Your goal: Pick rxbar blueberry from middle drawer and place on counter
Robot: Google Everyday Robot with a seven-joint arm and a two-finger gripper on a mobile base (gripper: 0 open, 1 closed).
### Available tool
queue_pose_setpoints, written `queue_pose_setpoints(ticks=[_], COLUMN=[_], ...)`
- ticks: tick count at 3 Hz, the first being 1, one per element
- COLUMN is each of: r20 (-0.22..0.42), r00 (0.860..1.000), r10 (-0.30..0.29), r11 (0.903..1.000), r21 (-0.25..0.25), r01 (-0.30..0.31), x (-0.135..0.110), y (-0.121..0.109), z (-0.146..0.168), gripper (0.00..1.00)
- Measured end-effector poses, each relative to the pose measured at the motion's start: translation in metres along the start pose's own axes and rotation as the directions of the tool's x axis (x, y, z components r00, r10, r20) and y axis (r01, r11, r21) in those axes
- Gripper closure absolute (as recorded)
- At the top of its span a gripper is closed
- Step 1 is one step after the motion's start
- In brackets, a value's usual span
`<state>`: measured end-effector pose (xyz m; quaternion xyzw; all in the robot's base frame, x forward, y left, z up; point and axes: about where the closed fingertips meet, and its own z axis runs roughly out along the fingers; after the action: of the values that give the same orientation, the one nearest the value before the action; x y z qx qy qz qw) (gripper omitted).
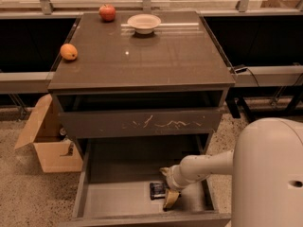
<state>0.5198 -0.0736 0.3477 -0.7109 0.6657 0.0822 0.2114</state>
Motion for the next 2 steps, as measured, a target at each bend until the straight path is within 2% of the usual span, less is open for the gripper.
queue_pose_setpoints(ticks=[2], r20=[0.0], r00=[1.0], r10=[-0.002], r11=[1.0], r21=[0.002], r01=[0.002], x=[-0.0042], y=[-0.0018], z=[-0.0093], gripper=[0.72])
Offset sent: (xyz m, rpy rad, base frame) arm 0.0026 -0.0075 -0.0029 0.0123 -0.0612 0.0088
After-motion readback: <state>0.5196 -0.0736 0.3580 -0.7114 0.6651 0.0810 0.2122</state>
